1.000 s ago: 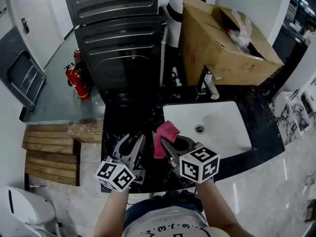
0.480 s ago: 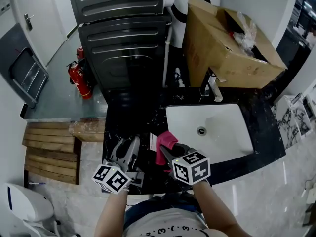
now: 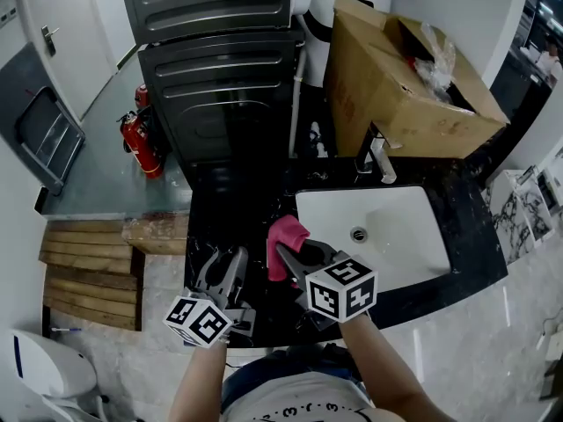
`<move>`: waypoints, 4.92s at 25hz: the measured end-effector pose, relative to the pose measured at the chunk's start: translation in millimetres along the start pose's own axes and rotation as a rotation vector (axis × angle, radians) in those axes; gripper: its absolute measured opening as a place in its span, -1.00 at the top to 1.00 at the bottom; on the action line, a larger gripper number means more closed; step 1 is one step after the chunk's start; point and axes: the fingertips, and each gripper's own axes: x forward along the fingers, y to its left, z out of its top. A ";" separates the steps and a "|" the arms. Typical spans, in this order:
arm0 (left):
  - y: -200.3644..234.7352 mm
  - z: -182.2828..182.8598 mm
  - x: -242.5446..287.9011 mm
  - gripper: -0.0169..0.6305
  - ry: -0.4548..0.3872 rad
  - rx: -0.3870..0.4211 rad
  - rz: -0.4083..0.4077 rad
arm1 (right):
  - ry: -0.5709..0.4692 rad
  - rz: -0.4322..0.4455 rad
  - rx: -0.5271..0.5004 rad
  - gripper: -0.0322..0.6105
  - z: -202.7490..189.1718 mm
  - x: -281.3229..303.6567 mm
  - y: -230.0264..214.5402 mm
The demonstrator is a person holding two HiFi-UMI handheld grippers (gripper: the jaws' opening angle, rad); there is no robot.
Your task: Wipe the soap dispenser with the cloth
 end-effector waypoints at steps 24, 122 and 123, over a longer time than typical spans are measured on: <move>-36.1 -19.1 23.8 0.62 0.129 0.358 0.011 | 0.083 -0.198 0.080 0.75 -25.5 -41.3 -69.6; -63.1 93.4 35.0 0.62 -0.214 -0.108 0.020 | -0.273 -0.386 0.089 0.75 53.3 -178.1 -125.6; -62.3 96.5 35.3 0.62 -0.200 -0.047 0.030 | -0.275 -0.391 0.091 0.75 52.6 -181.0 -128.3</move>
